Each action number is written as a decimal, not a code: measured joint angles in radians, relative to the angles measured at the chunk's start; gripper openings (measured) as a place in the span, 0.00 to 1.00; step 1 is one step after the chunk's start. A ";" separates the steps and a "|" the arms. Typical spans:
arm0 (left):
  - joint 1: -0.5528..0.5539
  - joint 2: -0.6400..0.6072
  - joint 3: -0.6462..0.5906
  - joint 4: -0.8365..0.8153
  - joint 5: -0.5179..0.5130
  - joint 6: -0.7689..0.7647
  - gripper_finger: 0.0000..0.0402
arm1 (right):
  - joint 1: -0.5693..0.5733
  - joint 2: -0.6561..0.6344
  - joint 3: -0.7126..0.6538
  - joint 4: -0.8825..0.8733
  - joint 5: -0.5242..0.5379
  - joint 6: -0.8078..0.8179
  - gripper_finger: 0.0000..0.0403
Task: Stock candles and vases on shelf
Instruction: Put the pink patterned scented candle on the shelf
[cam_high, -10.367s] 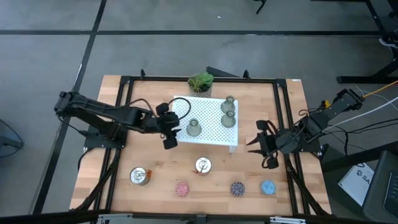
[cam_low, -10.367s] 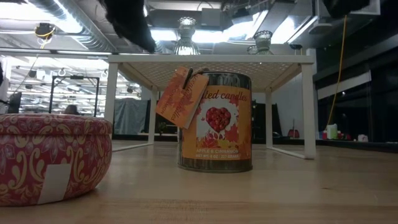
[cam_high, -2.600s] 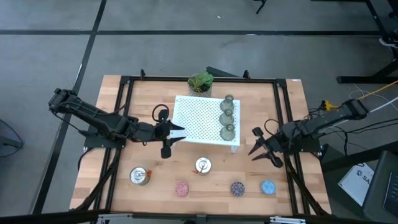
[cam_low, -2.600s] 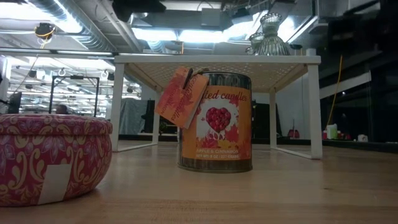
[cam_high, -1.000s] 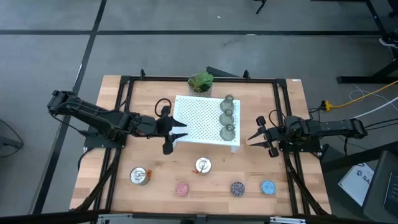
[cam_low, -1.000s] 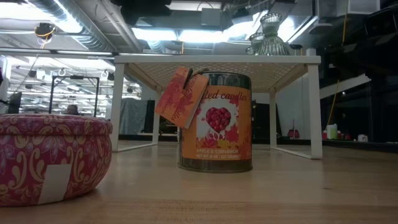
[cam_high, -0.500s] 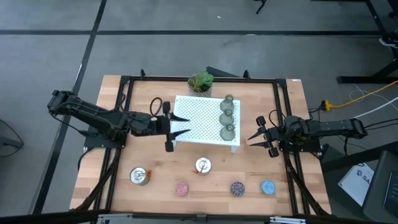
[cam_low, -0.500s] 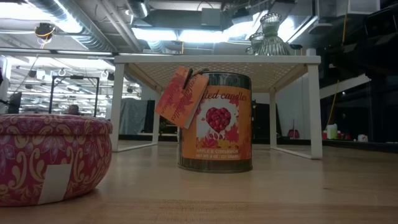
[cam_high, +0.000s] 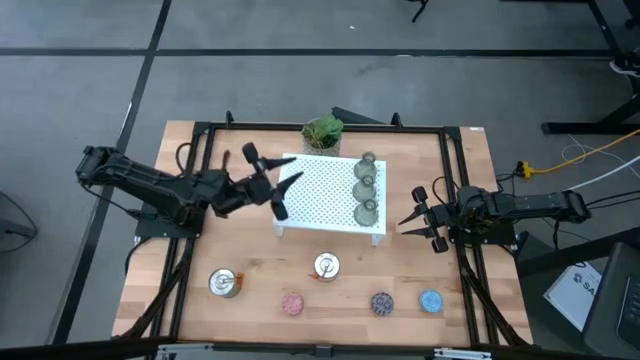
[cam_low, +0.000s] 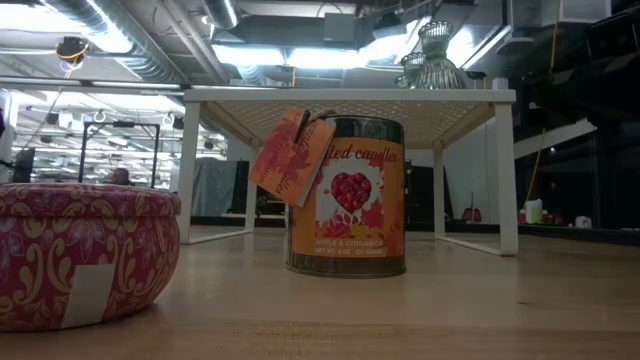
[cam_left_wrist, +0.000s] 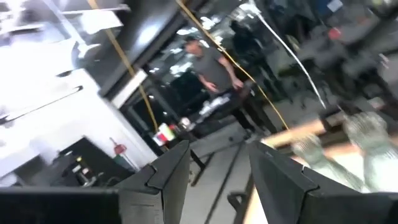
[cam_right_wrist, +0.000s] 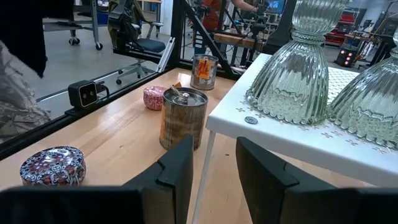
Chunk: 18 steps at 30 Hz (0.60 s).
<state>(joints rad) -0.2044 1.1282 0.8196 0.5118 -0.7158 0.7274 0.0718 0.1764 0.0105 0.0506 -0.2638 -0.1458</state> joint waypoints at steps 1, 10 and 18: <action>0.007 0.000 0.000 0.028 0.000 -0.013 0.41 | 0.000 0.000 0.000 0.000 0.000 0.000 0.31; 0.088 0.008 0.087 0.122 -0.068 0.030 0.40 | 0.000 0.000 0.000 0.000 0.000 0.000 0.31; 0.131 0.020 0.168 0.040 -0.078 0.011 0.40 | 0.000 0.000 0.000 0.000 0.000 0.000 0.31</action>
<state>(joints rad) -0.0737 1.1484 0.9872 0.5517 -0.7942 0.7388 0.0718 0.1761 0.0105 0.0506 -0.2642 -0.1459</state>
